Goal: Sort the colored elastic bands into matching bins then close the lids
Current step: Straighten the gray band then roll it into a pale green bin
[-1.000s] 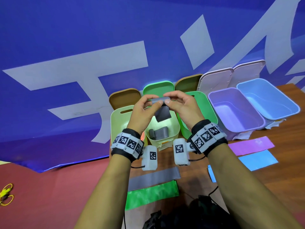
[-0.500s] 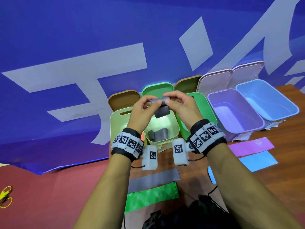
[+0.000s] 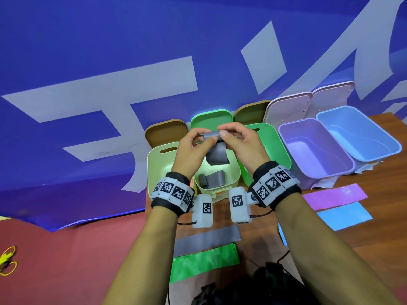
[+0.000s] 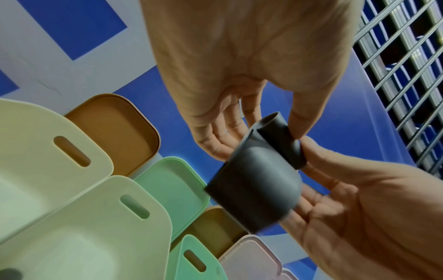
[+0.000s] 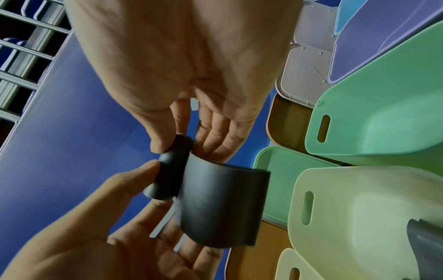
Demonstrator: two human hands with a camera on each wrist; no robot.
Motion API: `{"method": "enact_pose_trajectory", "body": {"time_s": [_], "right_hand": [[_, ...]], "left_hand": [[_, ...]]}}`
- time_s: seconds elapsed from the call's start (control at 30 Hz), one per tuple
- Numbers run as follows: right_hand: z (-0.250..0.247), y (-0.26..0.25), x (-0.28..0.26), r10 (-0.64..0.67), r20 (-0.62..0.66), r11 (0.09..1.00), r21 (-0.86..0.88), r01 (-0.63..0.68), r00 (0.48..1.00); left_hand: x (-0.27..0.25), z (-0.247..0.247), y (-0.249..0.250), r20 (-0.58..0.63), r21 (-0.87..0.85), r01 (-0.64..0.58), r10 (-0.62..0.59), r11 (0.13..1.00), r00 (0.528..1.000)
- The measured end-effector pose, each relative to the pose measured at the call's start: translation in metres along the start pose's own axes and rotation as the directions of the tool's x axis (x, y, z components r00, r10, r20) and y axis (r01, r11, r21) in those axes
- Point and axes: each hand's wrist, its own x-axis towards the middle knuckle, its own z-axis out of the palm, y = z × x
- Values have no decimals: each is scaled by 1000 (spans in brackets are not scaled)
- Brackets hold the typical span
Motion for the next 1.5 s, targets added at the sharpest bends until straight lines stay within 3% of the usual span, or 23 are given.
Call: {"method": "enact_pose_trajectory", "body": {"time_s": [0.43,0.73,1.5], "right_hand": [[4,4,1,60,-13,998,-9,-60,998],[-2,0,-5,10,-17,999,-35,-11,1000],[-3,2,-5,73,-52,997,-1,-73,996]], "left_hand": [[-3,0,1,1,-3,23,-23,1000,1000],[-9,1,-1,18,-12,93,-93,996,996],[-10,4,4,14,19,36,-36,999,999]]}}
